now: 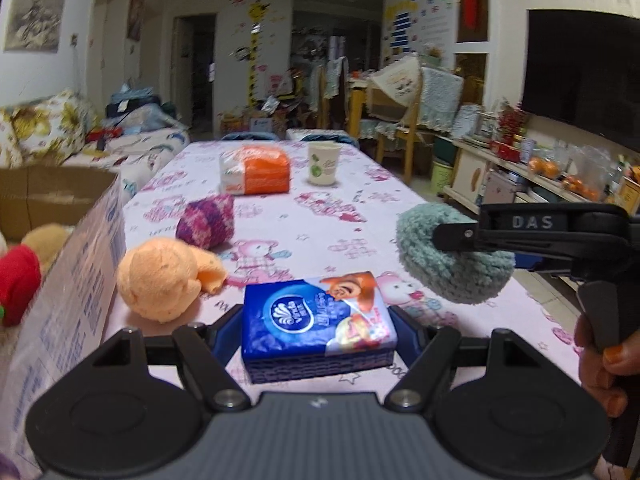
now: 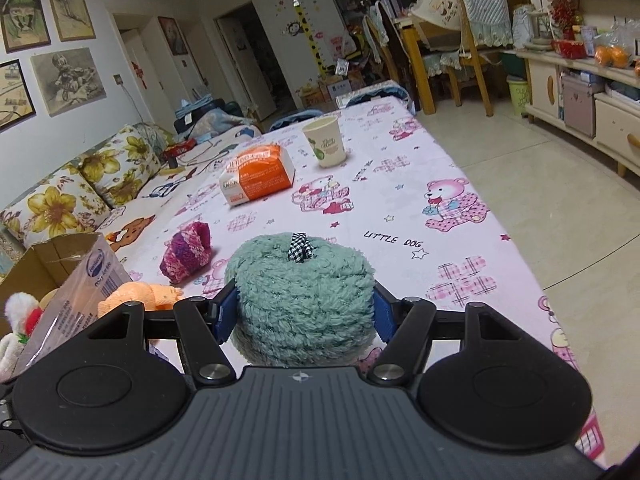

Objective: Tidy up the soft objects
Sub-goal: 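Carry the green knit ball and blue tissue pack over the cardboard box with both tools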

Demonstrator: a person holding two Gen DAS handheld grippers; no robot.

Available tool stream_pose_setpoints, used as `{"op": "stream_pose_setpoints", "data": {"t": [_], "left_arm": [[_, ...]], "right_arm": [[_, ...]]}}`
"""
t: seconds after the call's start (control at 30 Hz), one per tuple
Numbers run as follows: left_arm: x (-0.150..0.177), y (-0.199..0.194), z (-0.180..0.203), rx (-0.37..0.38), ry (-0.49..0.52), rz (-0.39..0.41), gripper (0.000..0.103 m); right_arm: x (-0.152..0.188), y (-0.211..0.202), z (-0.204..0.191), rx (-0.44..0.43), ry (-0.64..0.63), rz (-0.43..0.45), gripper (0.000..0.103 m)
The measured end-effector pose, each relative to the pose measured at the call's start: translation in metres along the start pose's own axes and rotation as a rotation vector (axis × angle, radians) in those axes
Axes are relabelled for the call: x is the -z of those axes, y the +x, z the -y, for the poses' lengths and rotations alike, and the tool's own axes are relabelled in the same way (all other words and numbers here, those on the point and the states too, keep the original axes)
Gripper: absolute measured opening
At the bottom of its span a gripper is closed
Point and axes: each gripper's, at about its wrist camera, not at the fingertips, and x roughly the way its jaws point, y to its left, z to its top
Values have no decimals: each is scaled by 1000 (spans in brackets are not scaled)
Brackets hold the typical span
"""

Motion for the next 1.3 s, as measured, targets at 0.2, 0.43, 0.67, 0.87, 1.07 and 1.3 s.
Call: {"op": "stream_pose_setpoints", "data": {"t": [0.2,0.43,0.67,0.87,1.07,1.3], "left_arm": [[-5,-16,-4,39,18,45,75],[-15,-33,-21,42,-7,109,75],[-26,-47,-44,0,-48,177,75],[-33,-55,-67,-43,-97,219,75],[-42,-64,-97,-116,-149,268,75],[-45,-68,-142,-245,-243,297,75]], "right_arm": [[1,-3,-5,8,5,17,82],[4,-5,-18,-3,-13,29,82],[2,-5,-41,-52,-64,52,82],[-3,1,-65,-117,-122,67,82],[-7,11,-87,-186,-179,67,82],[-3,27,-114,-274,-243,45,82]]}}
